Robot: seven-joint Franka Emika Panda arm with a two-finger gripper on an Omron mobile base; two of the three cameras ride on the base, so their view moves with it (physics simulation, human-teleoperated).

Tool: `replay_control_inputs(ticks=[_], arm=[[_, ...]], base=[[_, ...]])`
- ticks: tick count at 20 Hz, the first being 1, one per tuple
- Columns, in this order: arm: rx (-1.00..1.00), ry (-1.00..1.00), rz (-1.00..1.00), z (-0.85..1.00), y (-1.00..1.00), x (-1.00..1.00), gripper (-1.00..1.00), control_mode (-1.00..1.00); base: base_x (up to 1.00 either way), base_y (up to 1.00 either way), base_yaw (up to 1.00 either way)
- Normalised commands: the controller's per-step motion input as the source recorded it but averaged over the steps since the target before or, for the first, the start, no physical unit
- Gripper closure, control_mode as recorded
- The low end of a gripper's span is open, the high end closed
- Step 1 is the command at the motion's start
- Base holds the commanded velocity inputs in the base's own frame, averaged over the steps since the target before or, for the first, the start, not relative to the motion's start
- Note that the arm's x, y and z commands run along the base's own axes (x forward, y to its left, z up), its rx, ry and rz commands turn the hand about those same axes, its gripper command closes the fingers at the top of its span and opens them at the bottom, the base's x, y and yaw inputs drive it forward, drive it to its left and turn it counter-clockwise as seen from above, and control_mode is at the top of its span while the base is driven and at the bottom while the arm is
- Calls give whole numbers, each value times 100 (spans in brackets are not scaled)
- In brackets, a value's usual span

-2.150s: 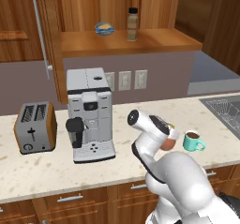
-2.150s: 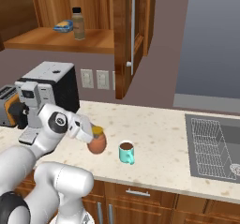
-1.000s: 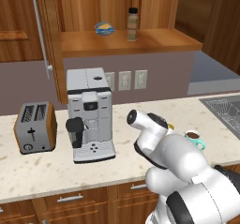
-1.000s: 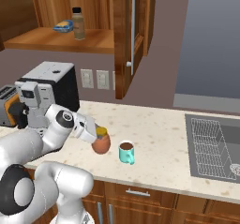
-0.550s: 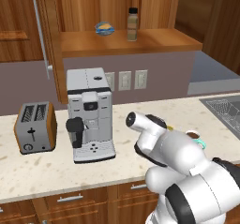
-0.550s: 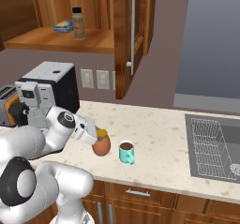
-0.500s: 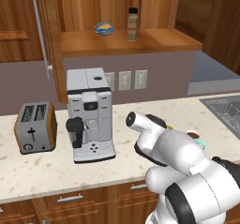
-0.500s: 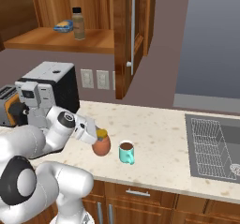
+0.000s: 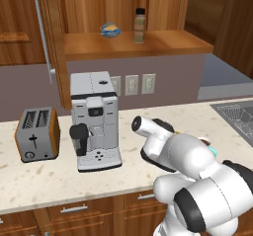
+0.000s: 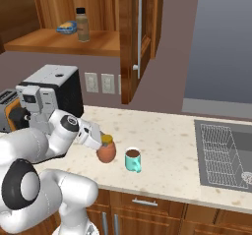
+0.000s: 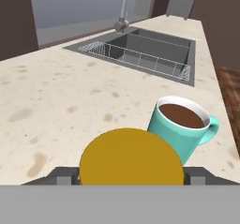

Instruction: Pick the cinnamon and honey bottle from the cabinet and place them next to the mug.

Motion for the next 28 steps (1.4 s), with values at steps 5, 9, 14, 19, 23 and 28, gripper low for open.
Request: replay_control_inputs(ticks=[5,9,14,19,23,28], arm=[[0,0,0,0,0,0,-100,-100],[0,0,0,0,-1,0,-100,-100],[0,0,0,2,0,0,-100,-100],[0,0,0,28,0,-1,-100,-100],[0,0,0,41,0,0,-100,-100],[0,0,0,51,-5,-1,-100,-100]], base=[[0,0,0],[0,0,0],[0,0,0],[0,0,0],[0,0,0],[0,0,0]])
